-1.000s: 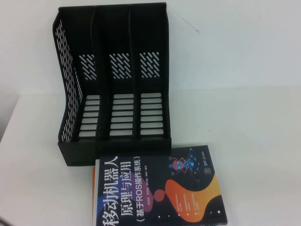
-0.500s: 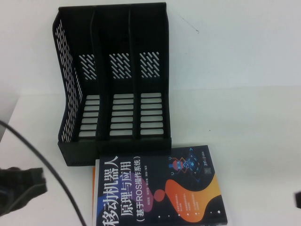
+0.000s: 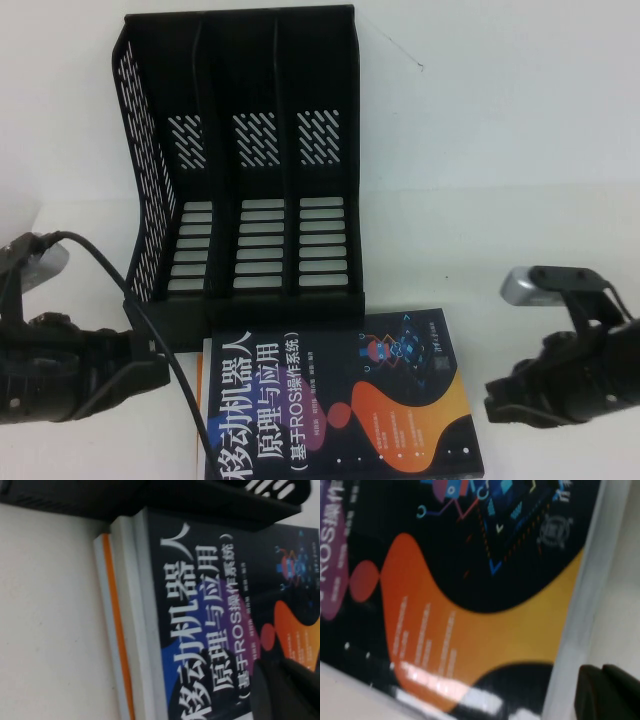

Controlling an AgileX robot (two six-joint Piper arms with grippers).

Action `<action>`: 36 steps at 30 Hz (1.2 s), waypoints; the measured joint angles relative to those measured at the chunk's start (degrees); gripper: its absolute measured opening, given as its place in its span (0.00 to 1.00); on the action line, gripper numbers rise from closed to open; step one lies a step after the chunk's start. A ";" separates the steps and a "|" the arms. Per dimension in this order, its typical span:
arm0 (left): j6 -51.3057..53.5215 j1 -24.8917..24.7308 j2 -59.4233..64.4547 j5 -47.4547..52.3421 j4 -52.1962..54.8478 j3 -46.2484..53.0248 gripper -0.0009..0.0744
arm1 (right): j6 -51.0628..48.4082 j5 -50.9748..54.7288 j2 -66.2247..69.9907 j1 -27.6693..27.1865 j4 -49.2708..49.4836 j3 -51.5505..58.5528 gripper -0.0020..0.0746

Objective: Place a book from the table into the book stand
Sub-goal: Push book with right arm

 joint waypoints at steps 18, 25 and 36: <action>2.67 0.00 0.12 -8.43 -6.54 0.00 0.01 | 0.00 2.68 10.86 2.86 -0.13 -10.82 0.03; 2.67 0.00 0.12 -10.22 -7.30 0.00 0.01 | 0.00 2.01 11.23 6.57 -0.13 -13.35 0.03; 2.04 4.59 0.12 -8.60 -7.51 0.00 0.01 | 0.00 1.35 13.90 7.41 1.28 -13.93 0.03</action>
